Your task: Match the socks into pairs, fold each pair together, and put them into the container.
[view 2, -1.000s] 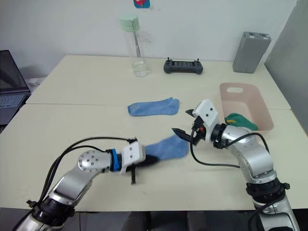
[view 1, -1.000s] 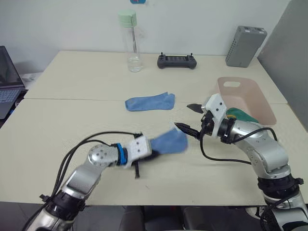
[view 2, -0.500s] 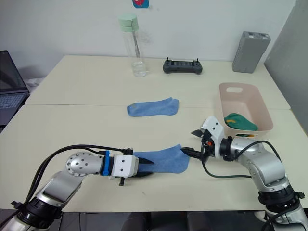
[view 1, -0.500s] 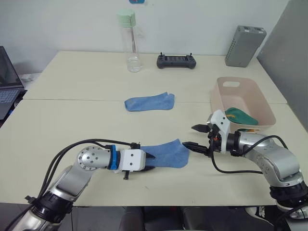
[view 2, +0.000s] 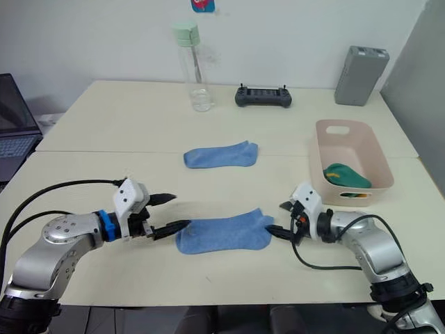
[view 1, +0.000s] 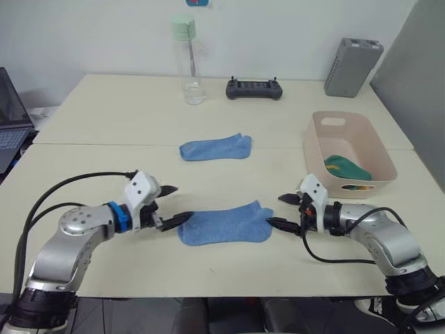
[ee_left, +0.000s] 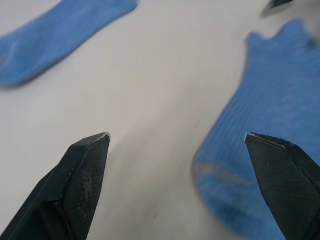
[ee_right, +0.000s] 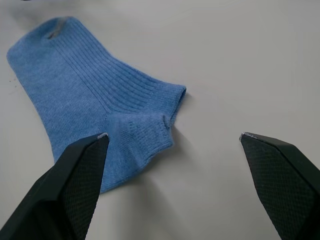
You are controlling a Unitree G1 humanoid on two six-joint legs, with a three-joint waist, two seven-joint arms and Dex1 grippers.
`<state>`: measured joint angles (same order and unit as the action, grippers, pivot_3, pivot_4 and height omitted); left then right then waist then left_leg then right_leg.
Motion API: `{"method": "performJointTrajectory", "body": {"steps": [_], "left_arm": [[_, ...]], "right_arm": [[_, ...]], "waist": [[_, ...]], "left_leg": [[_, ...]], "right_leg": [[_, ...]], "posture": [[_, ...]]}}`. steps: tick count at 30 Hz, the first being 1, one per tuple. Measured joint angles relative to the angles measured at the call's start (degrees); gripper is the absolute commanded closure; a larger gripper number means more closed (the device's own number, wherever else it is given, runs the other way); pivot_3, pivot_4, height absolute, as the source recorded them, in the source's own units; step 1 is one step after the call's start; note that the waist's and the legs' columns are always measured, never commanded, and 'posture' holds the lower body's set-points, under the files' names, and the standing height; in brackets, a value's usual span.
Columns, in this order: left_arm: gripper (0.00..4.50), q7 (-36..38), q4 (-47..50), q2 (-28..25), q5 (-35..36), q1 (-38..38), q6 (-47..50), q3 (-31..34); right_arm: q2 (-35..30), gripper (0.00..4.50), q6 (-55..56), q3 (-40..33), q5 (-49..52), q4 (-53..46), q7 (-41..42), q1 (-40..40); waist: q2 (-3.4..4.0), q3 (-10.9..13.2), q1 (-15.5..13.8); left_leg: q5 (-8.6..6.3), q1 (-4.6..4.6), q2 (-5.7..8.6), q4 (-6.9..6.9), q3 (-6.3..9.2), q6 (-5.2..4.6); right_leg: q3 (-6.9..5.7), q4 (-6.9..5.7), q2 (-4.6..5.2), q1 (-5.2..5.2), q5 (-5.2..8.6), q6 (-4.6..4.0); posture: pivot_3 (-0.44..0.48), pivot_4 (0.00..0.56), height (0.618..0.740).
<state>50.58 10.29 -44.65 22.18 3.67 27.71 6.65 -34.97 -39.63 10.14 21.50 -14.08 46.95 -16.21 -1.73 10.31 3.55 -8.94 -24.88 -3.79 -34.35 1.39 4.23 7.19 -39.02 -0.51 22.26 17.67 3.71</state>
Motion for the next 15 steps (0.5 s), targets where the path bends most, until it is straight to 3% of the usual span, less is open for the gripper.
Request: {"method": "performJointTrajectory", "body": {"steps": [4,6,10,15], "left_arm": [[0.02,-0.14,-0.45,0.00,-0.74,-1.24,0.75,-0.21],[0.41,0.00,0.10,0.01,-0.77,-1.92,0.87,-0.27],[1.50,-0.09,0.84,0.12,-1.95,-2.50,0.41,-1.78],[3.11,-0.08,1.68,0.89,-3.22,-1.80,-0.03,-3.68]], "right_arm": [[0.80,0.00,0.74,1.24,-0.57,1.06,0.50,-0.15],[1.31,0.00,1.19,1.73,-0.71,1.13,0.55,-0.23],[1.30,0.90,1.55,2.39,-1.24,1.66,0.90,-0.23],[0.98,2.74,1.66,2.41,-1.31,1.66,1.78,-0.12]], "waist": [[-0.01,0.00,-0.30],[-0.01,0.00,-0.35],[-0.01,0.00,-0.34],[-0.01,0.00,-0.33]], "left_leg": [[0.00,-0.01,0.01,0.04,0.01,0.00],[0.00,-0.01,0.01,0.04,0.00,0.01],[0.00,0.00,0.01,0.03,-0.01,0.01],[0.00,0.00,0.02,0.03,-0.01,0.01]], "right_leg": [[-0.01,0.00,0.00,0.01,0.02,-0.03],[0.01,0.01,0.00,0.00,0.03,-0.06],[0.02,0.01,0.01,0.00,0.09,-0.16],[0.02,0.01,0.01,-0.01,0.09,-0.16]], "posture": [[0.000,0.150,0.740],[0.000,0.150,0.740],[0.000,0.150,0.740],[0.000,0.150,0.740]]}}
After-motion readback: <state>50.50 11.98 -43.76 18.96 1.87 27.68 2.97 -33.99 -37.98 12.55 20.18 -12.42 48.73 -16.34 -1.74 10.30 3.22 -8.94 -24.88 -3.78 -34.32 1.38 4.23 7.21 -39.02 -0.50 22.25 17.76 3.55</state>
